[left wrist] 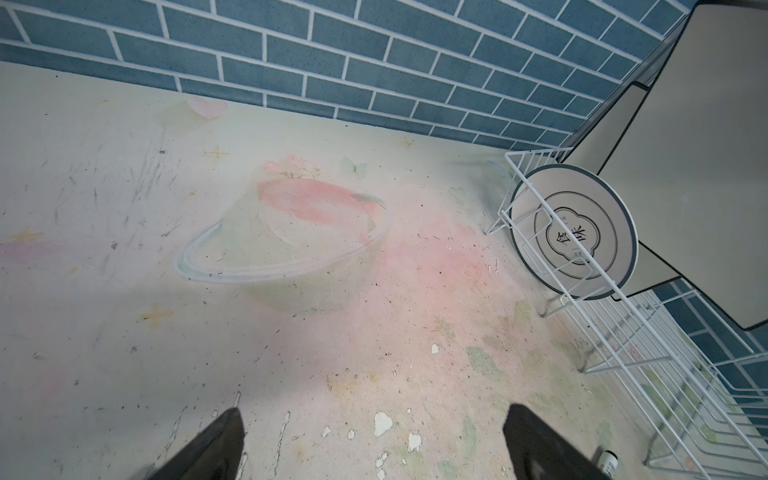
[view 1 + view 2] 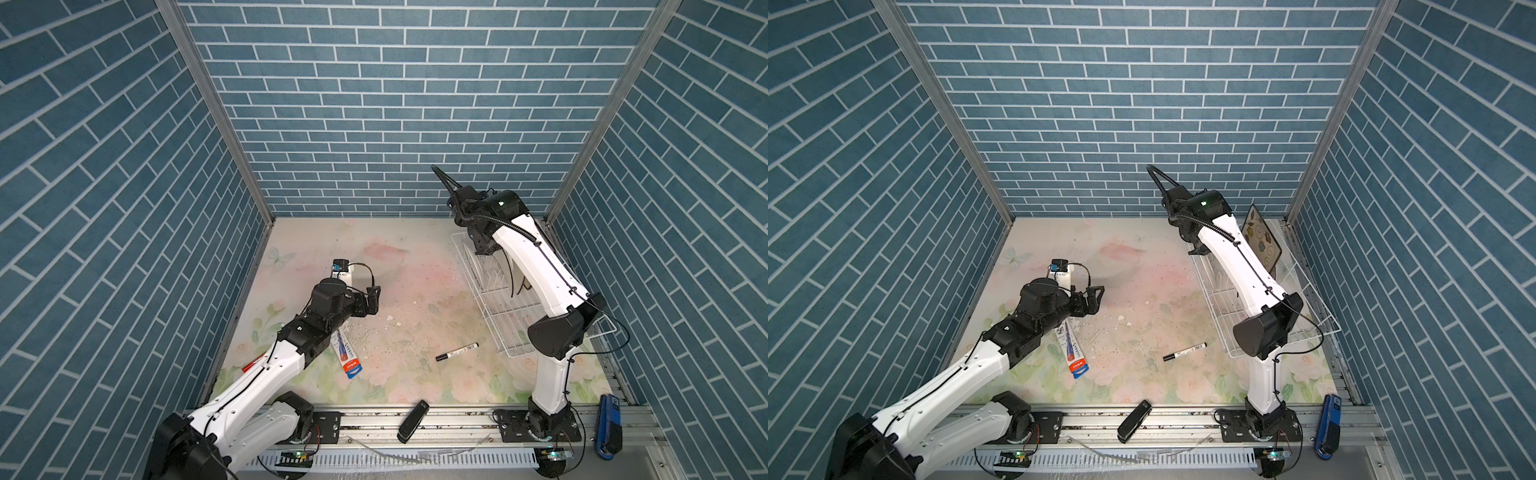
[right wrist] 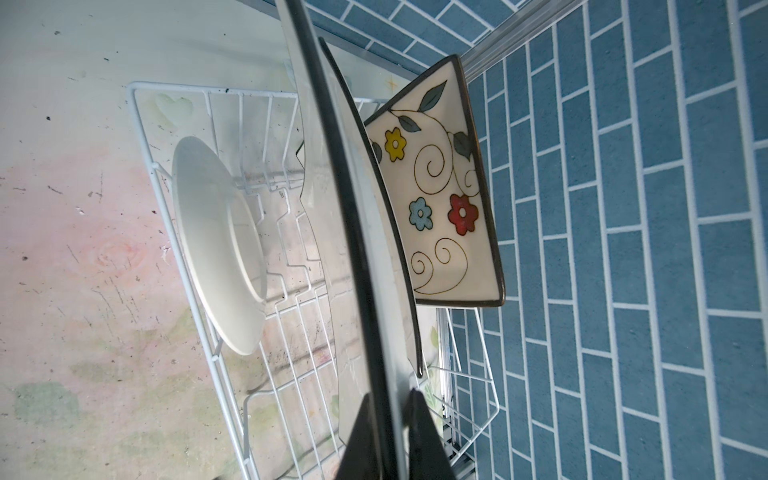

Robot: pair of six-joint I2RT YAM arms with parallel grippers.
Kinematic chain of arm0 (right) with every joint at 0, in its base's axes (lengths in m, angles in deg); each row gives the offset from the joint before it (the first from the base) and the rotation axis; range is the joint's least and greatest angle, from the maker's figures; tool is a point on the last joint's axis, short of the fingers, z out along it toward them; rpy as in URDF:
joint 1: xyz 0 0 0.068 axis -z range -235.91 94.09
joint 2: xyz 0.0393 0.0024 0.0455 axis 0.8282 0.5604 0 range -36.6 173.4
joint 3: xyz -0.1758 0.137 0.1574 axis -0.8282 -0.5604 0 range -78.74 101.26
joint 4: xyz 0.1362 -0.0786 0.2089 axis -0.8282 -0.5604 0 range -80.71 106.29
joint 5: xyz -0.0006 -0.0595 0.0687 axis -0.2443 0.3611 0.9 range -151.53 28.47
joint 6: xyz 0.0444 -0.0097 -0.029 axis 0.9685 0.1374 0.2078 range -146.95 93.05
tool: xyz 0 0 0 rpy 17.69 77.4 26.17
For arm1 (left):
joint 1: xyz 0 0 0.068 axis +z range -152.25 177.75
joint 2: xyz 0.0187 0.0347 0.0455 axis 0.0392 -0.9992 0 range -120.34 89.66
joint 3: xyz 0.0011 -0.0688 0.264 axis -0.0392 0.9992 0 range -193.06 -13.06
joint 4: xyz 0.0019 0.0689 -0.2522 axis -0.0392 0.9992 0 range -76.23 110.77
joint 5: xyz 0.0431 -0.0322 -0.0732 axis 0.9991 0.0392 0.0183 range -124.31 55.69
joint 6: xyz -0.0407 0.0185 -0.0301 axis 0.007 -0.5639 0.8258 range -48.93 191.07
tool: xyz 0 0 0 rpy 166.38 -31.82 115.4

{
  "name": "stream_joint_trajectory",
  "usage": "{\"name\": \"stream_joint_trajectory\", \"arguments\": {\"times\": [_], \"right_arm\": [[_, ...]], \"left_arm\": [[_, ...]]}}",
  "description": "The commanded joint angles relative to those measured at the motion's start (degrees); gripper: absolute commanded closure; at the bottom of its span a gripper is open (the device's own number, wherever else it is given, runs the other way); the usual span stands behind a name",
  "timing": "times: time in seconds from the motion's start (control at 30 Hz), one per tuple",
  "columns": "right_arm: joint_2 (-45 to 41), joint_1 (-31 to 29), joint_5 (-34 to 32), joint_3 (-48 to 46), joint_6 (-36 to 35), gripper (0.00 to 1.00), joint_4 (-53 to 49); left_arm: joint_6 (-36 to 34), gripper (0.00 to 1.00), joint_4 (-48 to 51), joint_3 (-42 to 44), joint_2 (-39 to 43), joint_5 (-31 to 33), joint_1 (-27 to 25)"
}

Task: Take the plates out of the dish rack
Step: 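Lift the white plate out of the rack toward the left gripper with the right gripper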

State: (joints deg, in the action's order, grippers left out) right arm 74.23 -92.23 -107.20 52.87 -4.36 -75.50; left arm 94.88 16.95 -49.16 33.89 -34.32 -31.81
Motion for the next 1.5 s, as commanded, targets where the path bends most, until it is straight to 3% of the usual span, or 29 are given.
{"name": "stream_joint_trajectory", "arguments": {"times": [0.0, 0.43, 1.0, 1.47], "right_arm": [[-4.8, -0.77, -6.46, -0.95, -0.05, 1.0, 0.59], [-9.66, -3.45, -6.24, -3.54, -2.59, 1.0, 6.0], [-24.81, -5.3, 1.2, -16.46, -6.24, 1.0, 23.66], [-34.8, -5.43, 23.53, -28.98, -5.69, 1.0, 42.33]], "left_arm": [[0.36, 0.0, 0.71, -1.06, 0.47, 0.43, -0.29], [0.78, 0.0, 1.31, -2.28, 0.28, 0.01, -0.32], [1.82, 0.0, 0.59, -2.58, -0.02, -1.38, -0.32], [3.14, 0.0, 2.72, -3.72, 3.03, -4.08, -0.35]]}}
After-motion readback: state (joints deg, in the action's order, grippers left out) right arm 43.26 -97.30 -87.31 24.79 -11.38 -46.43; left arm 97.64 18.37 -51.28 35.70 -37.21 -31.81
